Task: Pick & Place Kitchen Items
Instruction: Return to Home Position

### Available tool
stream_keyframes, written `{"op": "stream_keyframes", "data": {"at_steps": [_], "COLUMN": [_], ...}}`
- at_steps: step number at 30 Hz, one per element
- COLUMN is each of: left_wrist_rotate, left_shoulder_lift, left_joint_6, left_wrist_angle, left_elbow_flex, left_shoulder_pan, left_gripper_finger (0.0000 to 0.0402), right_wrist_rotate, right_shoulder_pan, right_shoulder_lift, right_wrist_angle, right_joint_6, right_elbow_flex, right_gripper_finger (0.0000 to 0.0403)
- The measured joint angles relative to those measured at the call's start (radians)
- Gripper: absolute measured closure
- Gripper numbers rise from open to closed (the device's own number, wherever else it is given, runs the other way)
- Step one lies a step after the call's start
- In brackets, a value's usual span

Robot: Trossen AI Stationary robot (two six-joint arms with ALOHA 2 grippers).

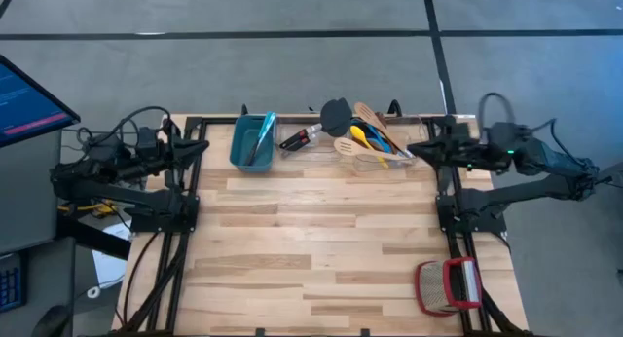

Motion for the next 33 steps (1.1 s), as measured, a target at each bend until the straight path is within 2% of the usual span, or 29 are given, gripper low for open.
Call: {"op": "stream_keyframes", "data": {"at_steps": [4, 11, 18, 25, 28, 33], "left_wrist_rotate": [-0.037, -0.039, -0.039, -0.040, -0.041, -0.056], "left_shoulder_lift": [-0.065, -0.099, -0.159, -0.288, -0.340, -0.343], "left_joint_6": [-0.008, -0.007, 0.031, 0.055, 0.057, 0.082], "left_wrist_angle": [0.006, 0.007, 0.004, -0.059, -0.098, -0.152], "left_elbow_flex": [-0.053, -0.115, -0.118, -0.117, -0.117, -0.095], "left_shoulder_pan": [0.000, 0.000, 0.000, 0.000, 0.000, 0.000], "left_gripper_finger": [0.0400, 0.0400, 0.0400, 0.0400, 0.0400, 0.0400], "right_wrist_rotate": [0.003, 0.003, 0.003, 0.003, 0.003, 0.003], "right_shoulder_pan": [0.000, 0.000, 0.000, 0.000, 0.000, -0.001], "right_shoulder_lift": [-0.097, -0.281, -0.460, -0.608, -0.612, -0.608], "right_wrist_angle": [0.007, 0.015, 0.016, 0.020, 0.014, -0.008], "right_joint_6": [0.000, -0.004, 0.052, 0.063, 0.063, 0.052], "right_elbow_flex": [-0.044, -0.144, -0.255, -0.309, -0.313, -0.308], "right_gripper_finger": [0.0403, 0.0403, 0.0403, 0.0403, 0.0403, 0.0403]}}
